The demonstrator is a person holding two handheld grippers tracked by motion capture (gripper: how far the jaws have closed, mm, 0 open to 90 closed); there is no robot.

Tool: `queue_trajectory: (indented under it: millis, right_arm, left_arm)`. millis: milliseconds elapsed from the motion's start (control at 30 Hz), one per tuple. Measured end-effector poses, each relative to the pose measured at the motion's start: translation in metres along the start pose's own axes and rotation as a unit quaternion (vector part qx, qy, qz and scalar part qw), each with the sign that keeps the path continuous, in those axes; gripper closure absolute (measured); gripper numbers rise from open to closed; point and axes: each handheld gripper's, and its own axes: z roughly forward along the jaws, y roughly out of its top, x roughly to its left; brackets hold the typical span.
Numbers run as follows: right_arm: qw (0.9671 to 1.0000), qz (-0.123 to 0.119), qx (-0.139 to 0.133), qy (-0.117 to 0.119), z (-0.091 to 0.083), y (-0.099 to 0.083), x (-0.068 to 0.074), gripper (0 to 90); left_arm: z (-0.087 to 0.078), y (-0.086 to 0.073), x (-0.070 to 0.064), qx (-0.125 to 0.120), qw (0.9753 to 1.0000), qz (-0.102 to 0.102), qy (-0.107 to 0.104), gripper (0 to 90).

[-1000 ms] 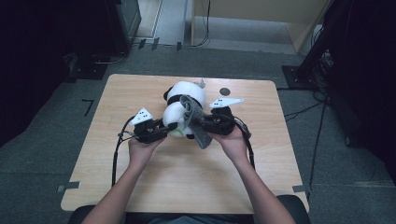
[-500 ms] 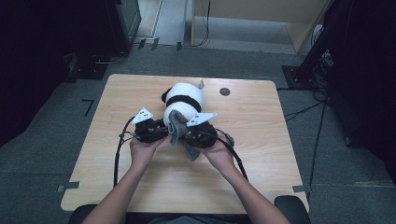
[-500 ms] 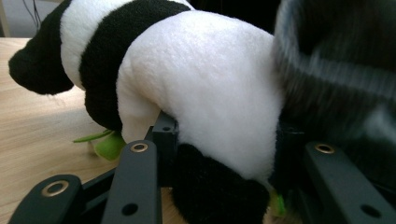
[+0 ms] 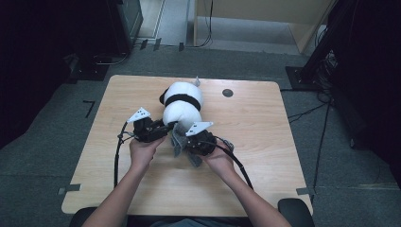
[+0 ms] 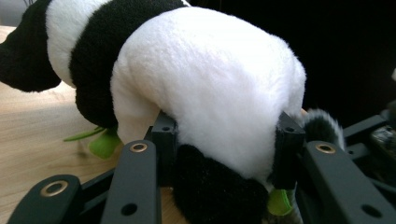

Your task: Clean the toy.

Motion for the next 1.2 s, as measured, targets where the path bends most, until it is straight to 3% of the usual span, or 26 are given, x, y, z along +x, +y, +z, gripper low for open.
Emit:
queue_trajectory:
  millis: [133,267,500,733,933,1100,1200]
  right_arm:
    - [0.9998,0.013,0.007,0.015,0.003,-0.004,-0.008,77.9]
    - [0.9996,0.020,0.018,0.007,0.005,-0.009,-0.017,77.9]
    - [0.9980,0.054,0.032,0.003,0.000,-0.016,-0.038,77.8]
    - [0.9967,0.075,0.022,-0.020,-0.018,-0.017,-0.055,77.9]
    - [0.9941,0.100,-0.017,-0.038,-0.042,-0.015,-0.069,78.0]
    - [0.9874,0.133,-0.084,-0.010,-0.067,-0.008,-0.076,78.2]
    - [0.9877,0.123,-0.095,-0.006,-0.072,-0.001,-0.068,78.2]
  left_arm:
    - [-0.003,0.001,0.002,0.000,0.9999,-0.010,-0.003,55.8]
    - [-0.006,0.002,0.003,-0.009,0.9999,-0.010,-0.010,55.8]
    - [-0.006,0.000,0.006,-0.002,0.9998,-0.013,-0.014,55.7]
    - [-0.011,0.001,0.008,-0.011,0.9999,-0.003,-0.009,55.8]
    - [-0.016,0.002,0.013,-0.019,0.9998,-0.001,0.000,55.7]
    - [-0.012,0.000,0.010,-0.004,0.9999,0.010,0.010,55.7]
    - [-0.007,-0.002,0.005,0.000,0.9999,0.017,0.004,55.7]
